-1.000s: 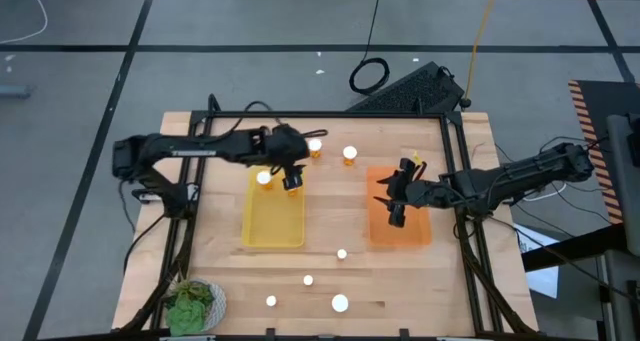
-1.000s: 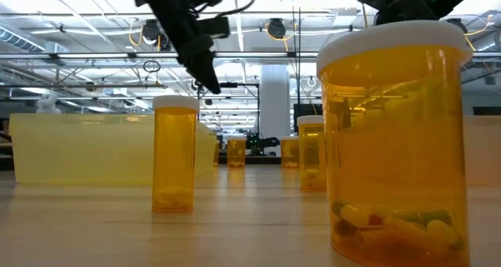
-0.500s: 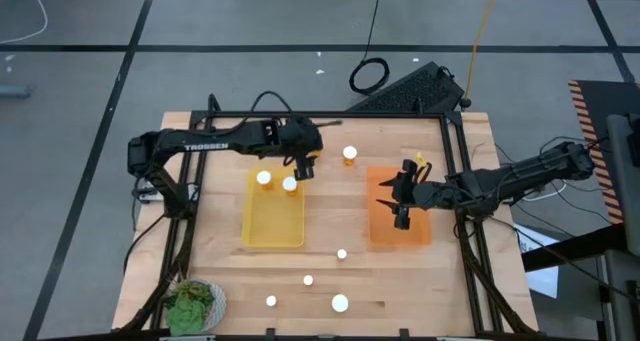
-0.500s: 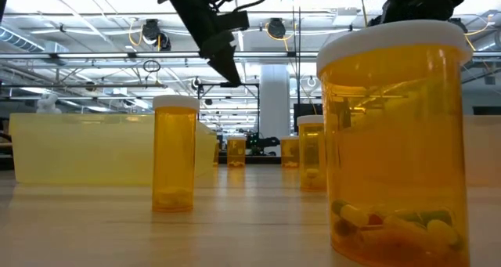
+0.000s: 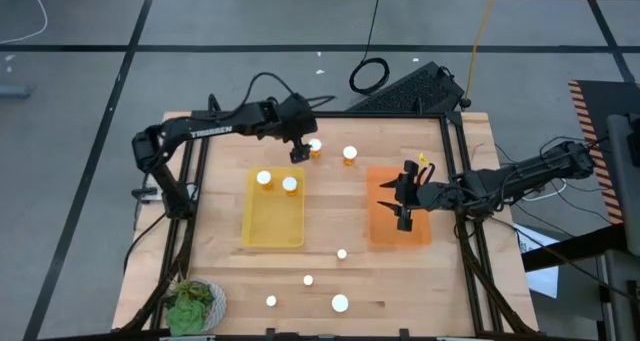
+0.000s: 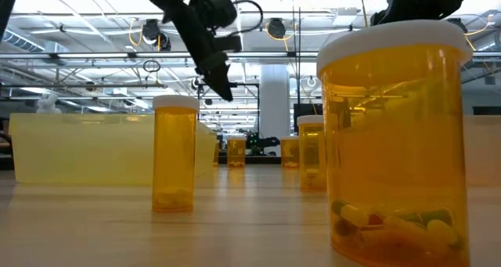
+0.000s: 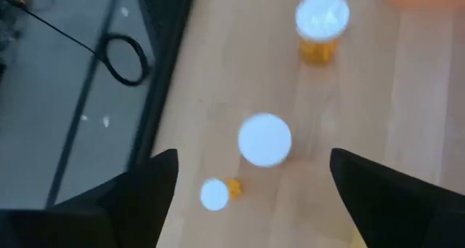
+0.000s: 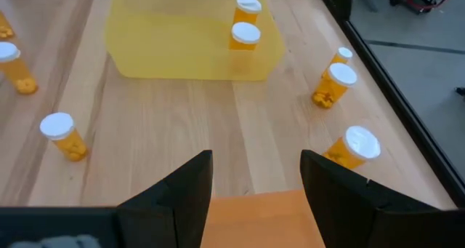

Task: Pick and place medicine bottles into bin by pill shape (circle, oval)
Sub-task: Put the large orange pill bottle into the yellow bin

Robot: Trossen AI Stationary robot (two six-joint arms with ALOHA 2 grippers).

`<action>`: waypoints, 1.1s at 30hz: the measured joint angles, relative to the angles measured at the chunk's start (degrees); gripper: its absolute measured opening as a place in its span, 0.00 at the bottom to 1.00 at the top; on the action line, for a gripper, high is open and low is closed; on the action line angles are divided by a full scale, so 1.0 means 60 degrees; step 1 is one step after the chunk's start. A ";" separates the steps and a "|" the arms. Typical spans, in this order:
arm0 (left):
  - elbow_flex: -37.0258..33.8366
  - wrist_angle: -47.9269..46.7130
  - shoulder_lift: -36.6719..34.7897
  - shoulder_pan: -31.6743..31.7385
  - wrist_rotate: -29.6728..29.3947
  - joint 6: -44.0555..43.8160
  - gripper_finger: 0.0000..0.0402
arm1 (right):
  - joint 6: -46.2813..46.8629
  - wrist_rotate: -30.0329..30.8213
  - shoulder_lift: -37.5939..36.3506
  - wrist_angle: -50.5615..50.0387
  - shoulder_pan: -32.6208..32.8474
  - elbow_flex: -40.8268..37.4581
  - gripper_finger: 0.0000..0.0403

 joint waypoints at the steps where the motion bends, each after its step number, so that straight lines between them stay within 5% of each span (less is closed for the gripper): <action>1: 0.0139 -0.0094 0.0200 0.0016 0.0116 0.0070 0.91 | -0.0006 0.0004 0.0000 0.0005 -0.0004 -0.0003 0.50; 14: 0.1691 -0.0832 0.2368 0.0048 0.0601 0.0534 0.89 | -0.0178 0.0007 0.0000 -0.0062 -0.0018 -0.0004 0.50; 33: 0.1859 -0.1041 0.3092 0.0248 0.0539 0.0297 0.89 | -0.0182 0.0002 0.0000 -0.0138 -0.0018 -0.0004 0.50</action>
